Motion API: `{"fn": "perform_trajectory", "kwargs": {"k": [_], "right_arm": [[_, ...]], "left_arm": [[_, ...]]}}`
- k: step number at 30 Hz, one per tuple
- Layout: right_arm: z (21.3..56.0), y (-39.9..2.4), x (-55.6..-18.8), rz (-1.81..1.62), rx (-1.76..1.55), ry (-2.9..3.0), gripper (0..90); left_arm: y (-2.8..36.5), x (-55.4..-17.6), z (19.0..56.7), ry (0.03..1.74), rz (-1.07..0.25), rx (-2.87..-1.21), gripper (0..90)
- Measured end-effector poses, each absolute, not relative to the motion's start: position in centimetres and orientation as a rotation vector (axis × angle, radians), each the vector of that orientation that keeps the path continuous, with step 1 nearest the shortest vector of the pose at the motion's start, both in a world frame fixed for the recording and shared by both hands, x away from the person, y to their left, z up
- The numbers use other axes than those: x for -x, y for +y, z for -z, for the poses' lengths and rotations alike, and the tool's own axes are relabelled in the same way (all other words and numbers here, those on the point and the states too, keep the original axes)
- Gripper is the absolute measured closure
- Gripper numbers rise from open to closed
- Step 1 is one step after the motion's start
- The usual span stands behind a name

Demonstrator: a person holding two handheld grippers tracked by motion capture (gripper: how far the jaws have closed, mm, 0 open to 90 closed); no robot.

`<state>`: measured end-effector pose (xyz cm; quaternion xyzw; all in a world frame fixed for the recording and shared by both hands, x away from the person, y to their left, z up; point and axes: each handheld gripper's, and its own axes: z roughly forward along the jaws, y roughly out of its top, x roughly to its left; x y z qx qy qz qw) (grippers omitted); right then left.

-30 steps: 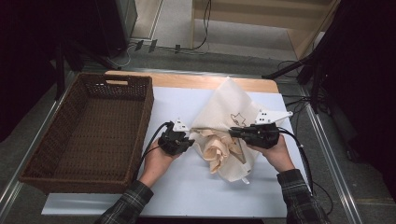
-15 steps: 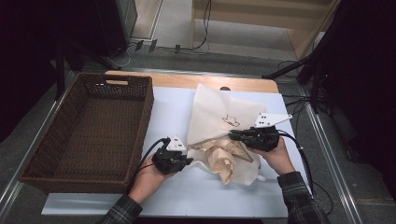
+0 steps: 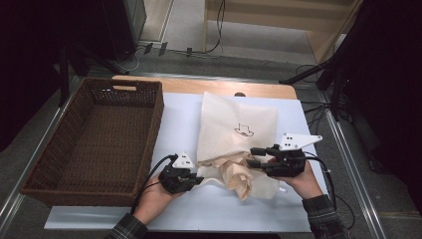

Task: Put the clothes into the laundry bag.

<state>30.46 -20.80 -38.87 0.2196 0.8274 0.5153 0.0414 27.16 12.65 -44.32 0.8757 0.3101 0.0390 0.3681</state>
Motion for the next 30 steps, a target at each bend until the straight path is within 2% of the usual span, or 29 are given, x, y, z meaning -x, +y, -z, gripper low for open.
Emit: {"fn": "perform_trajectory", "kwargs": {"k": [4,10,12,16,22,27,30], "right_arm": [[39.7,-20.6,-29.1,-1.559,-0.661,2.565,54.4],[41.6,-19.3,-28.1,-1.499,-0.685,2.63,44.7],[42.2,-18.7,-28.1,-1.451,-0.679,2.637,44.2],[43.3,-18.0,-28.1,-1.389,-0.682,2.638,48.4],[44.1,-17.3,-28.1,-1.379,-0.665,2.617,63.8],[44.2,-17.2,-28.3,-1.369,-0.656,2.646,65.4],[44.0,-17.5,-28.4,-1.354,-0.661,2.655,75.0]], "left_arm": [[12.8,-27.2,44.5,0.784,-0.099,-2.242,83.4],[12.8,-27.3,44.7,0.778,-0.068,-2.241,84.3],[12.8,-27.3,44.7,0.784,-0.07,-2.237,84.1],[12.8,-27.3,44.7,0.789,-0.06,-2.225,84.0],[12.7,-27.4,44.8,0.794,-0.047,-2.231,83.8],[12.7,-27.5,44.8,0.795,-0.043,-2.235,83.5],[12.7,-27.5,44.9,0.793,-0.041,-2.237,83.5]]}}
